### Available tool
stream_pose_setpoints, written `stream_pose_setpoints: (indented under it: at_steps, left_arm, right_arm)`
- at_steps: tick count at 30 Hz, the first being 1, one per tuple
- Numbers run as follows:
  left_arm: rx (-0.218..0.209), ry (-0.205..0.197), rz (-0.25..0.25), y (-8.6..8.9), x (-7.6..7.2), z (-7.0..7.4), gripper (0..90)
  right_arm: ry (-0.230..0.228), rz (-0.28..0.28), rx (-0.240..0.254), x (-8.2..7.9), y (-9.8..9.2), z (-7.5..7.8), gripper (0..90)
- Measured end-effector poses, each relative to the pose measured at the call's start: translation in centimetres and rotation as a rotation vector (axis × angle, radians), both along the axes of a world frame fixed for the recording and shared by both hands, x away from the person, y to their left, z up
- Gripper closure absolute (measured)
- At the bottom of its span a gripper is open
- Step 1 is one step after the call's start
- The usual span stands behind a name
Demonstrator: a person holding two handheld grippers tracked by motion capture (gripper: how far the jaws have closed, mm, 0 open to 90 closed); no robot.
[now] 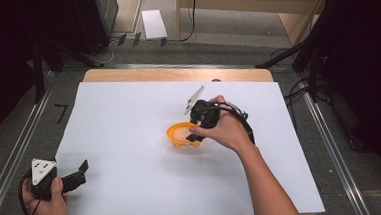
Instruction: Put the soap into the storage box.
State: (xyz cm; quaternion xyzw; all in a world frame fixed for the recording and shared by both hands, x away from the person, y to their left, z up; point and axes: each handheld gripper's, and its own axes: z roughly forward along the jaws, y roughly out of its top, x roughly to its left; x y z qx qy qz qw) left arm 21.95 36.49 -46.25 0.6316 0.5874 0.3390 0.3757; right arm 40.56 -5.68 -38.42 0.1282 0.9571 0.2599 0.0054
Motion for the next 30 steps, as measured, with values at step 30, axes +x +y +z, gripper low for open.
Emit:
stream_pose_setpoints:
  at_steps: [30]
  left_arm:
    - [0.004,-0.002,0.002,-0.1,0.0,0.0,0.1]
  right_arm:
    - [-0.102,-0.397,0.109,-3.7,-8.8,-2.1,0.0]
